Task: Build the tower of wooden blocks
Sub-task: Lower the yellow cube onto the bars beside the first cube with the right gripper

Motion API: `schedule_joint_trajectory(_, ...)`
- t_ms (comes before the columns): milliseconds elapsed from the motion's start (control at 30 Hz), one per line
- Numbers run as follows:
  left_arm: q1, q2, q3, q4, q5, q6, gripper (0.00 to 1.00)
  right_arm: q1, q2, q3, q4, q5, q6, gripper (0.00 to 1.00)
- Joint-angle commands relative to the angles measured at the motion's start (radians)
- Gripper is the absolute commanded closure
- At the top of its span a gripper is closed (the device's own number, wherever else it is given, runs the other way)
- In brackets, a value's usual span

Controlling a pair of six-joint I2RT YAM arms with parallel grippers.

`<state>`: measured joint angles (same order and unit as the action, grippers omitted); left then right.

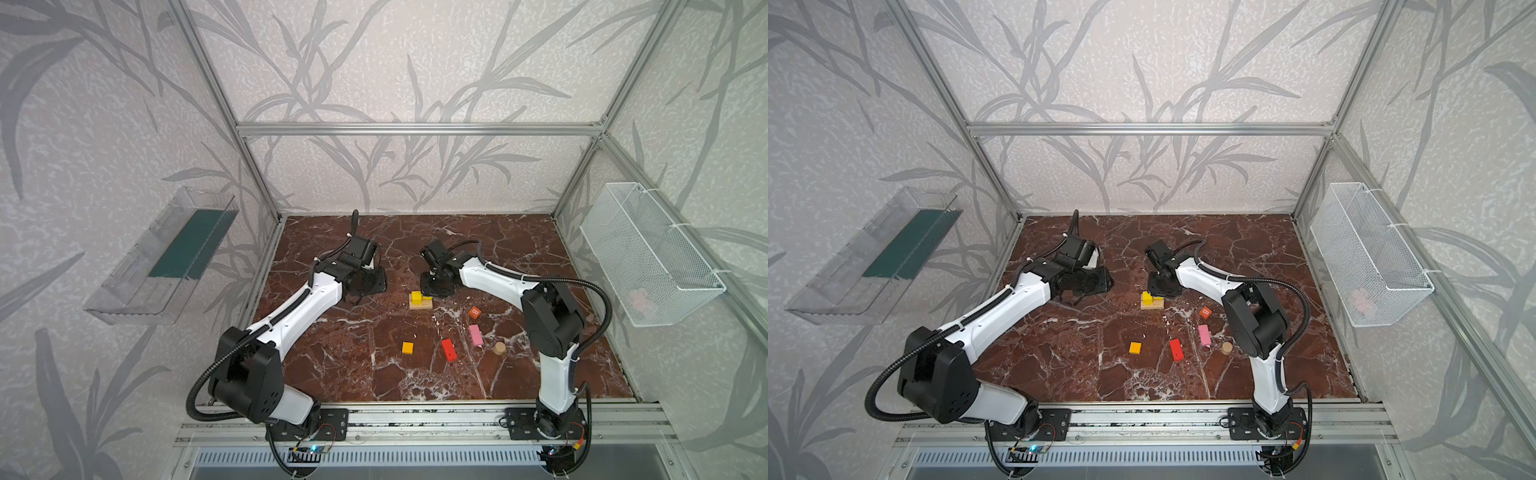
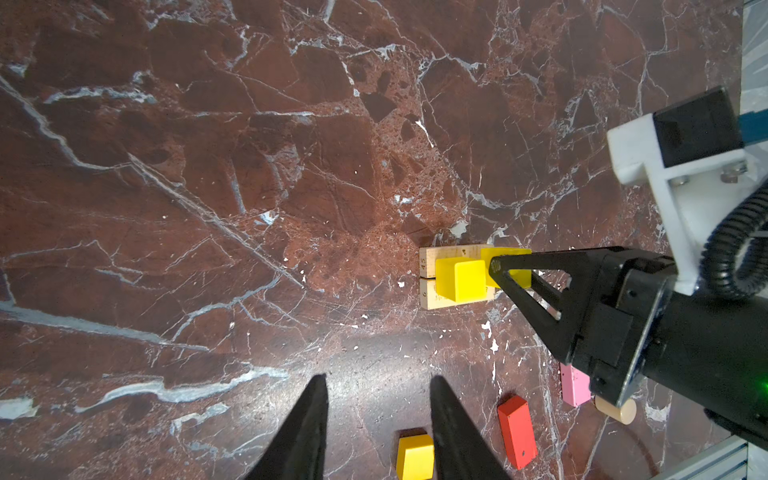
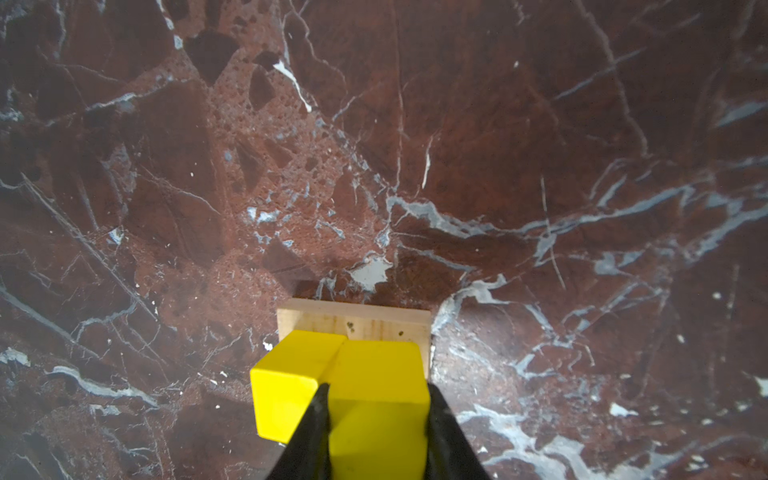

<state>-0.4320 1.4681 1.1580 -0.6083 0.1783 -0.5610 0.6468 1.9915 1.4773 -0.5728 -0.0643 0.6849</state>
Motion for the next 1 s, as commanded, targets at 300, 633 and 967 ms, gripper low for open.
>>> schedule_joint_trajectory(300,-0.006,-0.002,0.023,-0.014,-0.002,-0.007,0.6,-0.003,0.006,0.01,-0.024,-0.01,0.007,0.7)
schedule_joint_trajectory(633,-0.009,-0.008,0.021,-0.014,-0.002,-0.007,0.6,0.002,0.005,0.009,-0.036,0.0,0.006,0.68)
schedule_joint_trajectory(967,-0.01,-0.014,0.016,-0.014,-0.006,-0.006,0.6,0.007,0.013,0.008,-0.046,0.003,0.007,0.64)
